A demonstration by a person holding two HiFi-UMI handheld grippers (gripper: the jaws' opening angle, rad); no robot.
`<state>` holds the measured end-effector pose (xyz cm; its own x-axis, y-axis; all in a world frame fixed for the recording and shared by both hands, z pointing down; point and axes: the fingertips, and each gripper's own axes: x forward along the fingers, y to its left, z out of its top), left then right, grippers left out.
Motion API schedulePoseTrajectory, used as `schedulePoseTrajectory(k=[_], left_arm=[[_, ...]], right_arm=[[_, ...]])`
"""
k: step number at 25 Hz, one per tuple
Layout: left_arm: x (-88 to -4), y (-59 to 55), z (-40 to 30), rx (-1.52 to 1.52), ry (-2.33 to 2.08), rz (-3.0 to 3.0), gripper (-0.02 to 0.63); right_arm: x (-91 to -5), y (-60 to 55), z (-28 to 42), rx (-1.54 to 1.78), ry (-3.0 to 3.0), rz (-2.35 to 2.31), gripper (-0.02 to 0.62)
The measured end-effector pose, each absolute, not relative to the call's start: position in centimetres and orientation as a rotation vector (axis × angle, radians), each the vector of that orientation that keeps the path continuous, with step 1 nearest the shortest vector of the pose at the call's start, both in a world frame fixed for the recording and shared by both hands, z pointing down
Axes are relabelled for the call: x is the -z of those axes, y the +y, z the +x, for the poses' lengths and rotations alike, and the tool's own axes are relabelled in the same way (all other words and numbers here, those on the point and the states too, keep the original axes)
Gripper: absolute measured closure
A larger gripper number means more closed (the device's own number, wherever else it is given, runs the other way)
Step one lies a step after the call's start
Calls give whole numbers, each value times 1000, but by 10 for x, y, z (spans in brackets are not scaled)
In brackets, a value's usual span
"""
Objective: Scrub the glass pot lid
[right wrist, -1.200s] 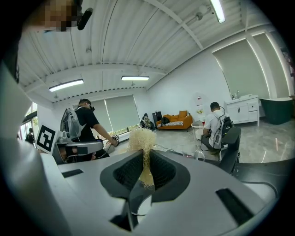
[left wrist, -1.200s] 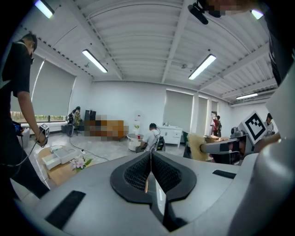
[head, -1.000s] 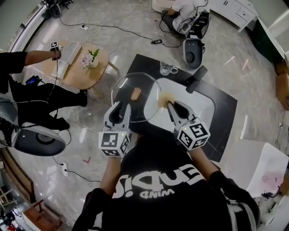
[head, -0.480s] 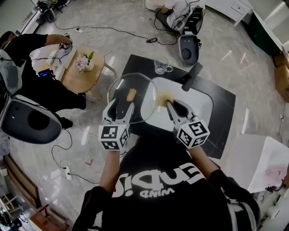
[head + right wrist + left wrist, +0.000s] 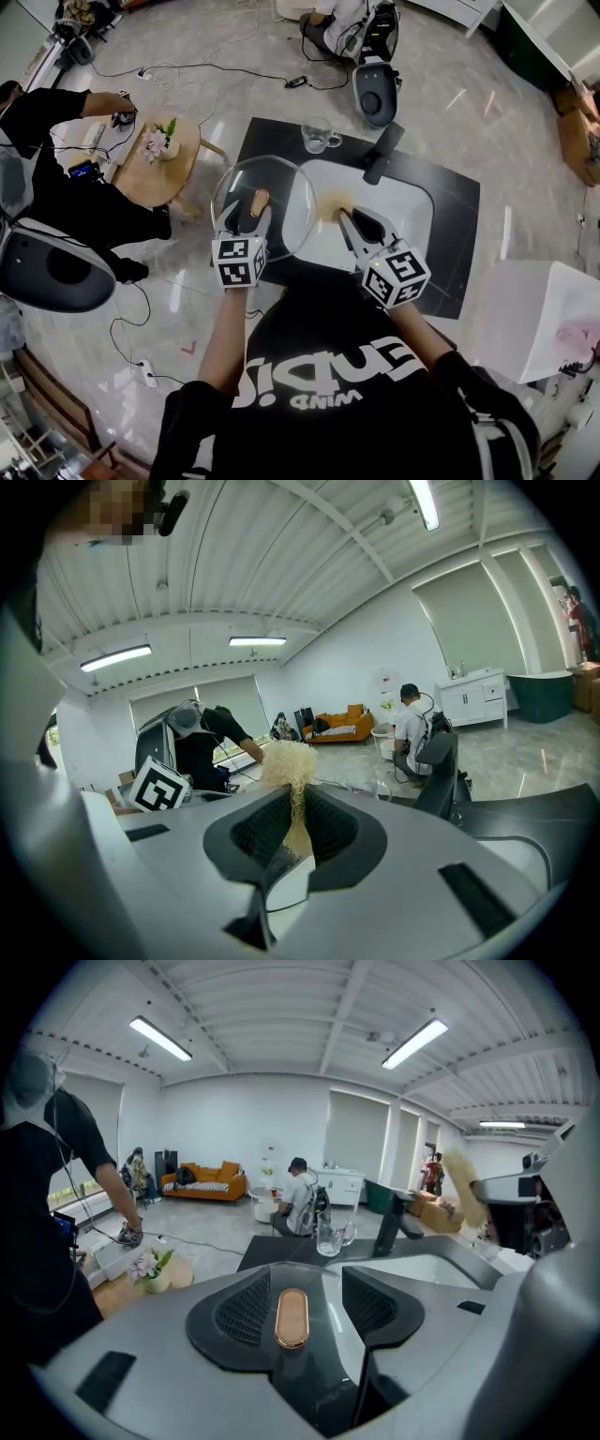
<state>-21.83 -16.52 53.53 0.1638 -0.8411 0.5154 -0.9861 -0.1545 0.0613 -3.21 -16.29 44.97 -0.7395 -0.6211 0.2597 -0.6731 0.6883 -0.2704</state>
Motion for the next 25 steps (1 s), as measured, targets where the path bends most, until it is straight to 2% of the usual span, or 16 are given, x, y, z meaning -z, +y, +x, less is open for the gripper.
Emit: schedulePoseTrajectory(k=[11, 25], left_arm=[[-618, -190, -222, -751, -1644, 1986, 365], [-641, -198, -220, -801, -1599, 1956, 423]], right_arm=[[-456, -164, -35, -546, -2727, 1071, 558], [-461, -168, -34, -566, -2711, 1079, 558]])
